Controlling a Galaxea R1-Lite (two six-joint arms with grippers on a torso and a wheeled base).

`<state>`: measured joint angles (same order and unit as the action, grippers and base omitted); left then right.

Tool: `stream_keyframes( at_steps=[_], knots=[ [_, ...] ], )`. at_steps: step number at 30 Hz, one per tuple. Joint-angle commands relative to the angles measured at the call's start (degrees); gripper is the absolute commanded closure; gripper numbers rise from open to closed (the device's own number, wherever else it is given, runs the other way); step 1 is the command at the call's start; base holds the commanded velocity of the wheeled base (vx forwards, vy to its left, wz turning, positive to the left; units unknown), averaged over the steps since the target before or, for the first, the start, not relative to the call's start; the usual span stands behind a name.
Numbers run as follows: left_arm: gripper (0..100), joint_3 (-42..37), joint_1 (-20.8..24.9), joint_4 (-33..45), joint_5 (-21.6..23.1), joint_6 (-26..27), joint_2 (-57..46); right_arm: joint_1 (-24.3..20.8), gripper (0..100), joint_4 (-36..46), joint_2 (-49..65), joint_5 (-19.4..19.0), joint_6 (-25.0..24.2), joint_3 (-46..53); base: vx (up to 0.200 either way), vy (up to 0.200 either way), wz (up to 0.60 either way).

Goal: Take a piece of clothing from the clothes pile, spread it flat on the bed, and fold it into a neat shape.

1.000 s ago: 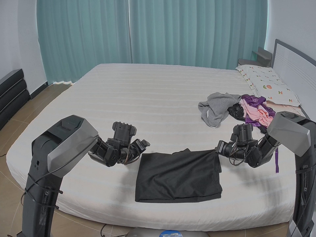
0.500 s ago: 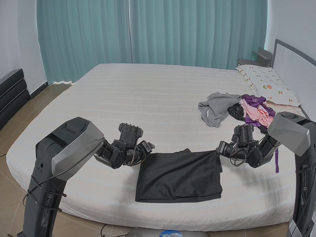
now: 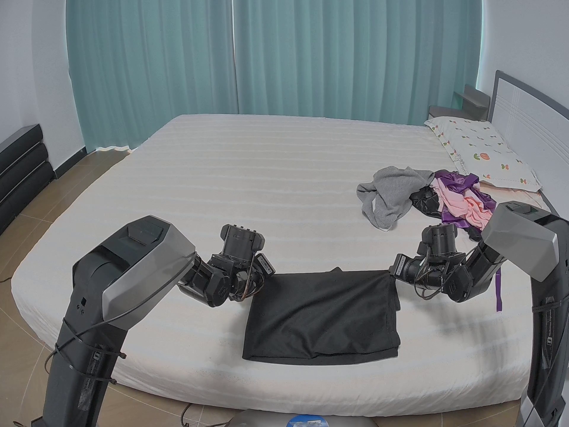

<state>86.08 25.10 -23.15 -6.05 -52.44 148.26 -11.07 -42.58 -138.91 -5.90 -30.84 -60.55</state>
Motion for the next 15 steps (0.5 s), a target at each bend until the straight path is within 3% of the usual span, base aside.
stream_keyframes(
  at_steps=[1, 15],
  knots=[
    [100, 0.23, -0.23, -0.14, -1.34, -0.11, 0.36, -0.09, 100, 0.04, -0.22, 0.01, -0.01, -0.18, 0.0, 0.0, 0.0],
    [100, -0.03, -1.02, -0.14, -2.48, -2.49, 0.36, -1.5, 100, 0.57, -3.03, 1.42, 0.08, -3.7, 0.0, 0.0, 0.0]
  ],
)
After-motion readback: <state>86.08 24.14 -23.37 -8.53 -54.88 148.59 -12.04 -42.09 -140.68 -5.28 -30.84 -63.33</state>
